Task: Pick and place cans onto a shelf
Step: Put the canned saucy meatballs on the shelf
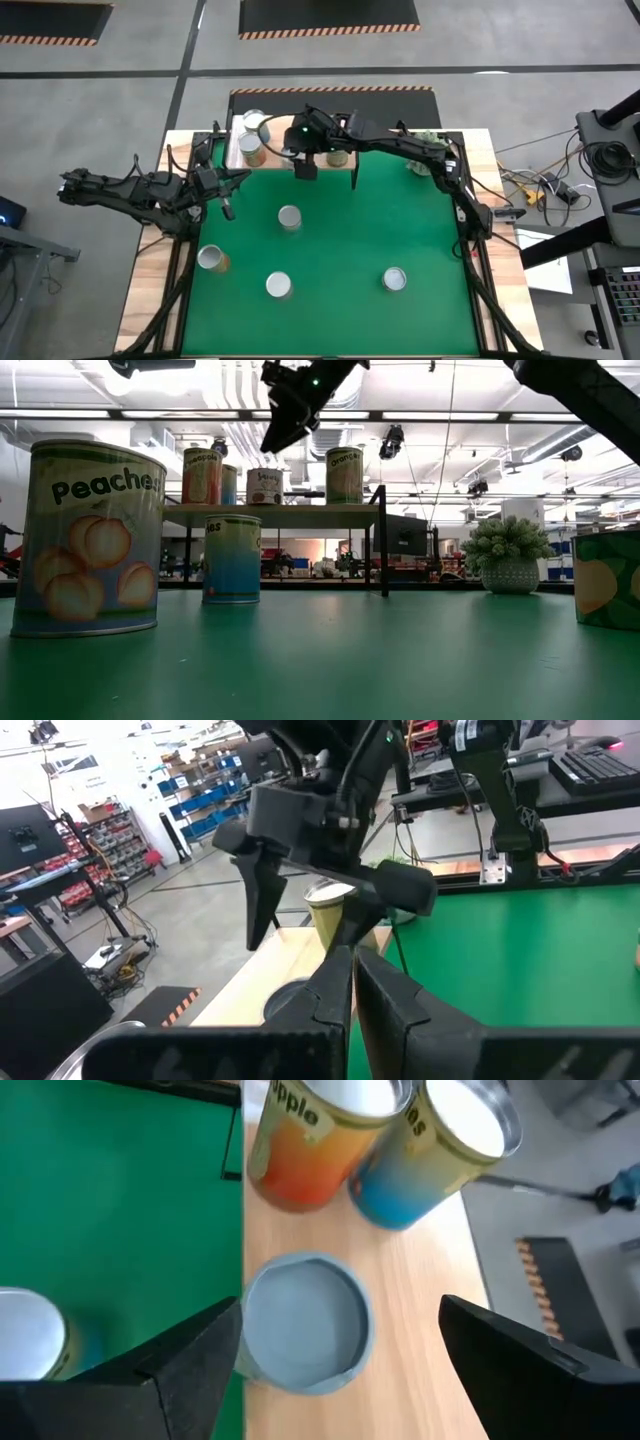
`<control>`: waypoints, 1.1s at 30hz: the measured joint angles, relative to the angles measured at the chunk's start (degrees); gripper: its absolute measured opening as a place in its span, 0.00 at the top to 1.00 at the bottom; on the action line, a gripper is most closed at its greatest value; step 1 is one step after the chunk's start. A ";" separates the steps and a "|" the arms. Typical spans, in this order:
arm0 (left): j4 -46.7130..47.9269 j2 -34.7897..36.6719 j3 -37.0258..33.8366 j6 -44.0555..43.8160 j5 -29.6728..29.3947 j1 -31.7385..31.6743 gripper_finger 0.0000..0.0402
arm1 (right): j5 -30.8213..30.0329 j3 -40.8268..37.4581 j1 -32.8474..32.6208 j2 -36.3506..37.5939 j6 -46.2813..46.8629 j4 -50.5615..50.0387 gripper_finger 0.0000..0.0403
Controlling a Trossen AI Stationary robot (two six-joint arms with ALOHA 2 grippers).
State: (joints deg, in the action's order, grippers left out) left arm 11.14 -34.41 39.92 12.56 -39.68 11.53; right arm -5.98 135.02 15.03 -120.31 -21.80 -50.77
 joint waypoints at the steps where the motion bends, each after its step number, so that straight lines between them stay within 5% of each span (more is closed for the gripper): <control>1: 0.00 0.00 0.00 0.00 0.00 -0.01 1.00 | 0.00 0.00 0.00 0.00 -0.32 0.44 0.20; 5: 0.00 0.00 0.00 0.02 0.00 -0.02 1.00 | 0.68 -0.07 0.63 -0.73 -1.53 2.28 0.32; 18: -0.02 -0.46 0.00 0.48 0.00 0.00 1.00 | 5.00 -1.47 1.64 -1.75 -3.78 4.26 0.95; 33: -0.02 -0.48 0.00 0.47 0.00 0.00 1.00 | 1.46 -7.30 1.60 -1.62 -6.47 6.51 0.97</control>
State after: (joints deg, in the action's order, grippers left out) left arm 11.11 -34.89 39.92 13.02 -39.68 11.53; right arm -4.51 127.72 16.62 -121.93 -28.27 -44.26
